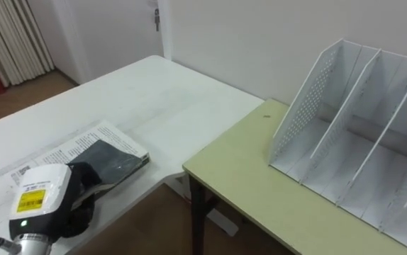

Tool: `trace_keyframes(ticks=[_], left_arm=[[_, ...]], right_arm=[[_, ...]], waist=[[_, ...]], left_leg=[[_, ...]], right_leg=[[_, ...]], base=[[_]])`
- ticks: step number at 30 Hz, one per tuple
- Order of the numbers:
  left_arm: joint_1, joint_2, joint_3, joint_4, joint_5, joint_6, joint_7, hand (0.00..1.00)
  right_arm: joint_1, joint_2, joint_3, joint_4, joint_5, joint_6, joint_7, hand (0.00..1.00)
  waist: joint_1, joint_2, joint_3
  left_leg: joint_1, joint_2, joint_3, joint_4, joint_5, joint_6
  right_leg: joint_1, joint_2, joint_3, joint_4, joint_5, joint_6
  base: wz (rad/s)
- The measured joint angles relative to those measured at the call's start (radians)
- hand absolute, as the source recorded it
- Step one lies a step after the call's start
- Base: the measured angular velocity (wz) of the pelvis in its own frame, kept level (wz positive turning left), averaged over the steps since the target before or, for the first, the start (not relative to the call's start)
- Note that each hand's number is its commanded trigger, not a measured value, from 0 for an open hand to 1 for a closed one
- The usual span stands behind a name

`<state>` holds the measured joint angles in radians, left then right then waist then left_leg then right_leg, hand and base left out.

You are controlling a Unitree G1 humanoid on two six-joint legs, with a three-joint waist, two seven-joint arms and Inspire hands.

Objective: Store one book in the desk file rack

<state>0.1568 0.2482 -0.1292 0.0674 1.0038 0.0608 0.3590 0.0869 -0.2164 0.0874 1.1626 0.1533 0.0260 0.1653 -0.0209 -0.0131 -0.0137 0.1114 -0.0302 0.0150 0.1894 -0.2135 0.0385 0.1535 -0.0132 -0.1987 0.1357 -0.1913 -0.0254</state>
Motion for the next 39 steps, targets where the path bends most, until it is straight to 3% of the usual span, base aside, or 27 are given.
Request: trace_keyframes(ticks=[4, 6, 8, 12, 15, 23, 28, 30, 32, 37, 39], left_arm=[[0.002, -0.001, 0.023, -0.049, -0.166, -0.025, -0.025, 1.0], [0.004, -0.001, 0.034, -0.102, -0.291, -0.049, -0.056, 1.0], [0.003, -0.002, 0.041, -0.14, -0.397, -0.08, -0.073, 1.0], [0.003, -0.022, 0.041, -0.21, -0.664, -0.134, -0.129, 1.0], [0.003, -0.022, 0.03, -0.233, -0.846, -0.137, -0.179, 1.0], [0.003, -0.025, 0.037, -0.252, -1.16, -0.148, -0.347, 1.0], [0.003, -0.022, 0.037, -0.251, -1.389, -0.149, -0.42, 1.0], [0.003, -0.022, 0.036, -0.245, -1.487, -0.149, -0.452, 1.0], [0.003, -0.023, 0.037, -0.244, -1.52, -0.148, -0.483, 1.0], [0.005, -0.018, 0.049, -0.244, -1.563, -0.145, -0.602, 1.0], [0.008, 0.0, 0.05, -0.239, -1.6, -0.144, -0.661, 1.0]], right_arm=[[-0.009, 0.007, 0.01, -0.005, -0.006, -0.029, 0.024, 0.0], [-0.013, 0.013, 0.01, -0.005, -0.002, -0.062, 0.037, 0.0], [-0.02, 0.016, 0.009, -0.009, 0.001, -0.072, 0.053, 0.0], [-0.022, 0.037, 0.01, -0.066, -0.001, -0.079, 0.088, 0.0], [-0.023, 0.04, 0.011, -0.092, 0.0, -0.084, 0.107, 0.0], [-0.021, 0.049, 0.017, -0.285, -0.049, -0.104, 0.185, 0.0], [-0.006, 0.05, 0.049, -0.422, -0.032, -0.103, 0.247, 0.0], [0.005, 0.051, 0.05, -0.515, -0.008, -0.097, 0.262, 0.0], [0.022, 0.051, 0.05, -0.603, 0.017, -0.095, 0.279, 0.0], [0.048, 0.051, 0.048, -0.773, 0.126, -0.089, 0.355, 0.0], [0.046, 0.049, 0.047, -0.823, 0.18, -0.088, 0.388, 0.0]], waist=[[0.007, 0.001, 0.0013], [0.008, 0.007, 0.0026], [0.008, 0.009, 0.0133], [0.003, 0.008, 0.0226], [0.004, 0.011, 0.0218], [0.016, 0.018, 0.0181], [0.016, 0.019, 0.024], [0.023, 0.025, 0.0314], [0.027, 0.03, 0.0351], [0.033, 0.036, 0.0313], [0.037, 0.041, 0.028]], left_leg=[[0.007, 0.004, 0.0, 0.0, 0.0, 0.0], [0.008, 0.004, -0.004, 0.001, 0.0, 0.0], [0.005, 0.005, -0.004, 0.002, 0.0, 0.0], [-0.001, 0.007, 0.001, 0.007, 0.0, 0.0], [-0.001, 0.007, 0.005, 0.006, 0.0, 0.0], [-0.026, 0.011, 0.017, 0.014, 0.0, 0.0], [-0.012, 0.013, 0.01, 0.013, 0.0, 0.0], [-0.014, 0.013, 0.013, 0.013, 0.0, 0.0], [-0.017, 0.013, 0.016, 0.014, -0.001, 0.0], [-0.019, 0.014, 0.028, 0.016, -0.001, 0.0], [-0.024, 0.017, 0.037, 0.015, -0.001, 0.0]], right_leg=[[0.003, 0.0, 0.003, 0.0, 0.0, 0.0], [0.005, -0.001, 0.002, 0.001, 0.001, 0.001], [0.005, -0.001, 0.004, 0.006, 0.001, 0.001], [-0.01, -0.001, 0.005, 0.016, 0.001, 0.0], [-0.012, 0.0, 0.011, 0.017, 0.001, 0.0], [-0.041, 0.0, 0.022, 0.037, 0.001, -0.002], [-0.024, 0.0, 0.018, 0.036, 0.001, -0.001], [-0.03, 0.0, 0.023, 0.038, 0.001, -0.002], [-0.036, 0.001, 0.031, 0.041, 0.002, -0.003], [-0.044, 0.002, 0.037, 0.041, 0.002, -0.003], [-0.058, 0.002, 0.048, 0.053, 0.0, -0.005]], base=[[0.0], [0.0], [0.0], [0.0], [-0.05], [-0.05], [0.02], [-0.05], [-0.07], [-0.04], [-0.16]])
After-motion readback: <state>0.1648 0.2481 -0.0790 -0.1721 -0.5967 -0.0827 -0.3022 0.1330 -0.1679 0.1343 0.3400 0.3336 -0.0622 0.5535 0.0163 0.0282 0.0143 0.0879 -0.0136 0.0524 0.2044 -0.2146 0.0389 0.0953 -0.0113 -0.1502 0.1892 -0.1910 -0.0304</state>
